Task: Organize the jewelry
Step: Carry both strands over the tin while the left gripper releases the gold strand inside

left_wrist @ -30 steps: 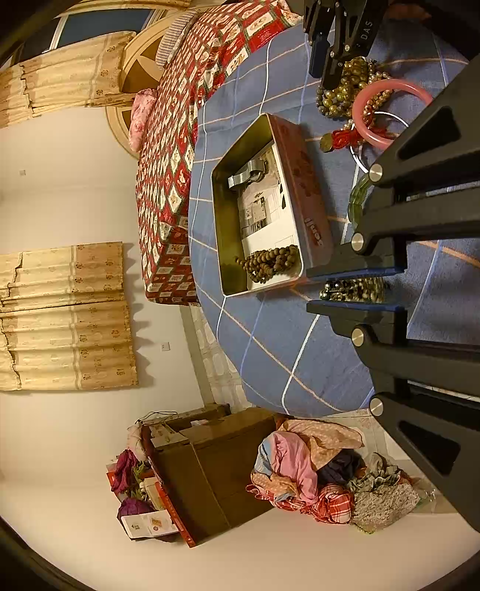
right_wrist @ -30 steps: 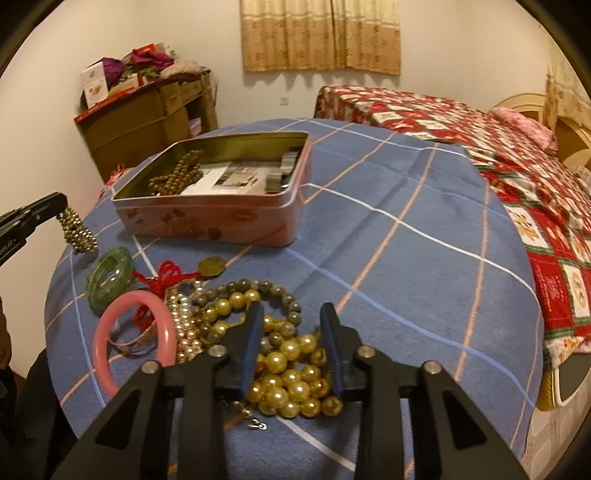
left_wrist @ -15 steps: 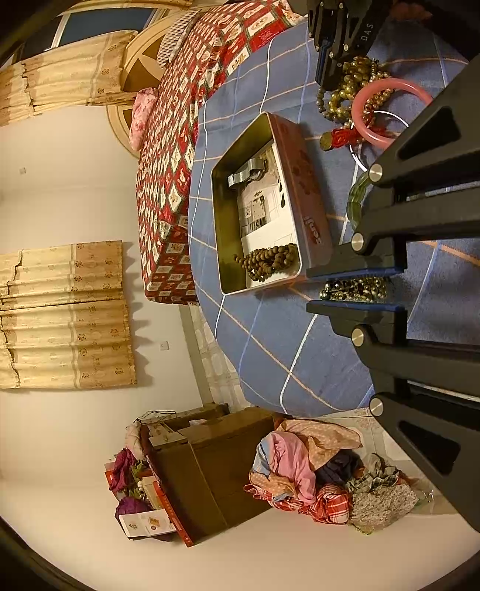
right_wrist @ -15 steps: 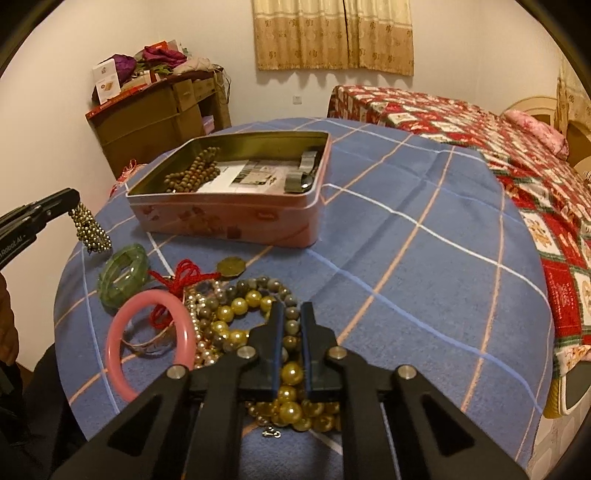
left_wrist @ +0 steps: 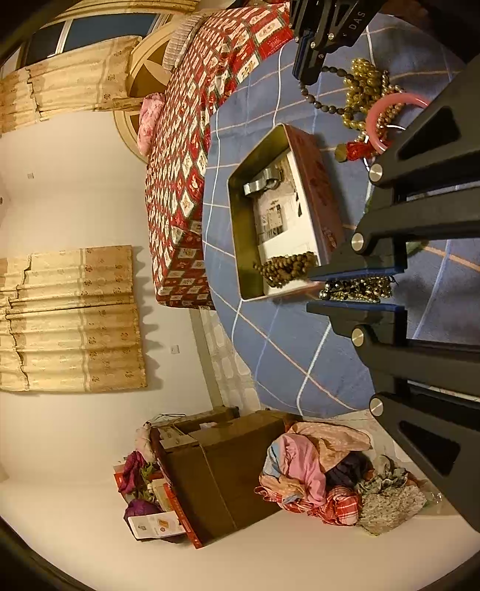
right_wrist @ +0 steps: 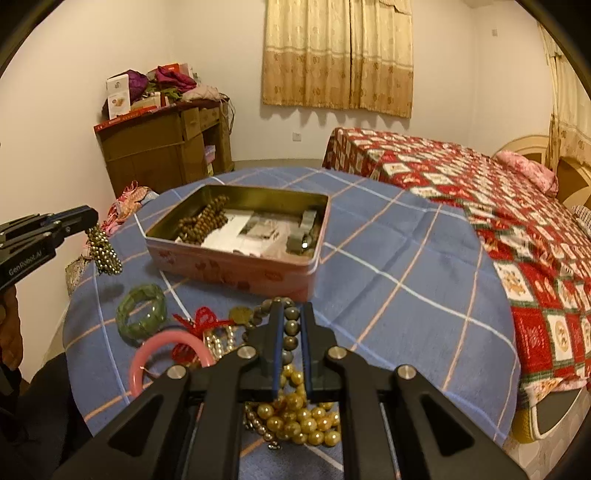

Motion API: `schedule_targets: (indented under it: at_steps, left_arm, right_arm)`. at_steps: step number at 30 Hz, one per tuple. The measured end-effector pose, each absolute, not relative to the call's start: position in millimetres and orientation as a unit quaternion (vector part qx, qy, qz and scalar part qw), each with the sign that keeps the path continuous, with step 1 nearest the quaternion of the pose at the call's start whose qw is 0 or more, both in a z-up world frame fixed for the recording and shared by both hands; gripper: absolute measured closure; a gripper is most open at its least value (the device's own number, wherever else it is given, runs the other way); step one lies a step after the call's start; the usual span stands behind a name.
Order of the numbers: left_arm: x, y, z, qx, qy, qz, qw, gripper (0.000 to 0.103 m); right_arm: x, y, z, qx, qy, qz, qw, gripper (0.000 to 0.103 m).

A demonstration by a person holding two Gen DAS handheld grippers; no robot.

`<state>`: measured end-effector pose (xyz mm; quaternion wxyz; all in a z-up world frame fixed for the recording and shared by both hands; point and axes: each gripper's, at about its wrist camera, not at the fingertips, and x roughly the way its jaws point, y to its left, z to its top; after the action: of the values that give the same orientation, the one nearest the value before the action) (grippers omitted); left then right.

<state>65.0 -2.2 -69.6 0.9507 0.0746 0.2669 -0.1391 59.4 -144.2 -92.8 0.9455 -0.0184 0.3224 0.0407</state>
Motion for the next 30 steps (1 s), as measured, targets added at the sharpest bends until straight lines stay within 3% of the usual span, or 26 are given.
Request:
schedule_targets:
  at_steps: [15, 30]
  left_arm:
    - [93, -20, -39, 0.089, 0.24, -0.157, 0.954, 0.093]
    - [149, -63, -42, 0.136, 0.243, -0.162, 0.947, 0.093]
  right_arm:
    - [89, -138, -57, -0.04, 0.285, 0.052, 0.956, 0.092]
    - [147, -135, -47, -0.046, 0.29, 0.056, 0.954, 0.092]
